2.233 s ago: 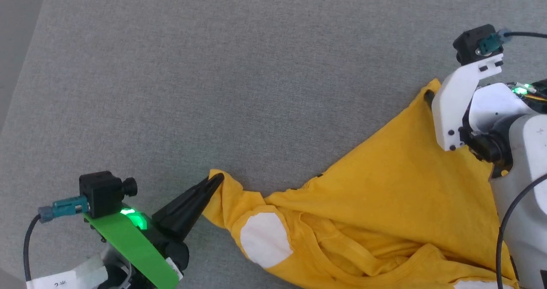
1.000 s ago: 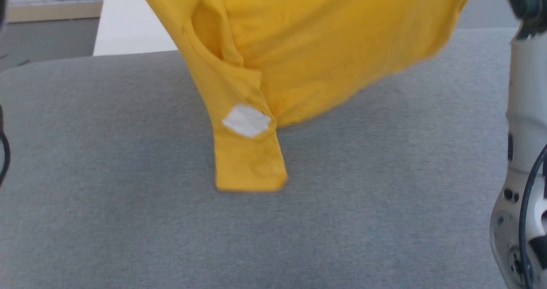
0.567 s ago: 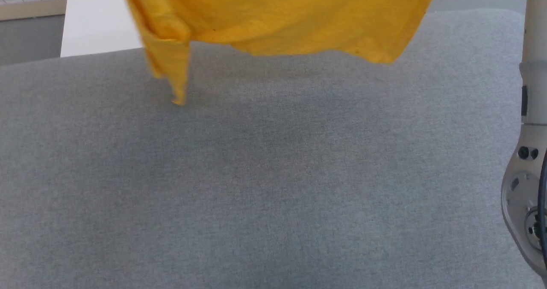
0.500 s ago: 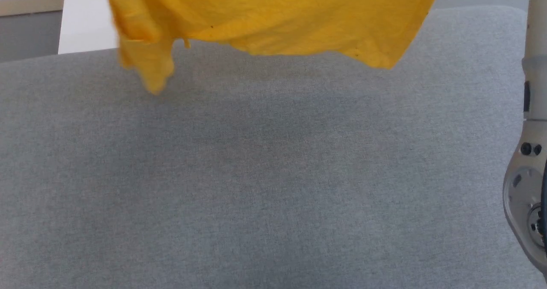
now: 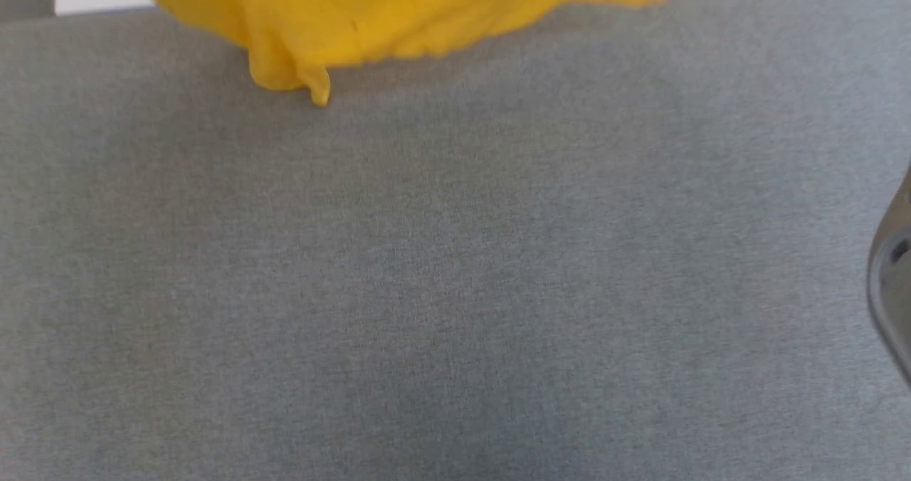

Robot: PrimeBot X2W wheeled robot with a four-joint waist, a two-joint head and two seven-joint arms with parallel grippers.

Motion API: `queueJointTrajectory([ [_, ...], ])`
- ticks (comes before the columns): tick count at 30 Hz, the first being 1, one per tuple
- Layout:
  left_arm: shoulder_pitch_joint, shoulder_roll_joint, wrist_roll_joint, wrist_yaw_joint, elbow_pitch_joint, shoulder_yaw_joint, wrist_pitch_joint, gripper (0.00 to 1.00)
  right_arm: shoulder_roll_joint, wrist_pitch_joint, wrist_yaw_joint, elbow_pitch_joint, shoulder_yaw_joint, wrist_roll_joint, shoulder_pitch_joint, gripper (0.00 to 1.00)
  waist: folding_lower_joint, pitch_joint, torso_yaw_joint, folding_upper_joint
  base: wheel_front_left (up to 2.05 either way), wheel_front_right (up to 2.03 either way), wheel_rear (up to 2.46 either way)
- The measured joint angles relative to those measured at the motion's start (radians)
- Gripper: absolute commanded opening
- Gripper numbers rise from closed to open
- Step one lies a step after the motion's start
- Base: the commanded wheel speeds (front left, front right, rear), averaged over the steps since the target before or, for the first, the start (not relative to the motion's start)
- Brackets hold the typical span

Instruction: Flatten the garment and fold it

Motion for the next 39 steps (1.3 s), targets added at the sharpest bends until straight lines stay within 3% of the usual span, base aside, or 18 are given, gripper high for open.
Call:
queueJointTrajectory([
  [12,-0.116,-0.002,-0.034,-0.048,-0.006,0.03,-0.056,0.0,0.0,-0.095,0.0,0.04,-0.002,-0.017,-0.134,0.0,0.0001,0.173,0.015,0.0,0.0,0.0,0.0],
  [22,-0.036,0.044,-0.137,-0.072,-0.077,-0.027,-0.068,0.0,0.0,-0.124,0.0,0.073,0.072,-0.028,-0.106,0.0,0.0001,0.282,0.046,0.0,0.0,0.0,0.0],
  [30,0.175,0.179,-0.3,-0.073,-0.291,-0.169,0.003,0.0,0.0,-0.043,0.0,0.023,0.169,0.069,0.06,0.0,0.0,0.271,0.089,0.0,0.0,0.0,0.0],
  [39,0.555,0.278,-0.465,-0.071,-0.507,-0.211,-0.041,0.0,-0.006,0.052,0.0,-0.28,0.217,0.256,0.442,0.0,-0.0001,0.189,0.112,0.0,0.0,0.0,0.0],
])
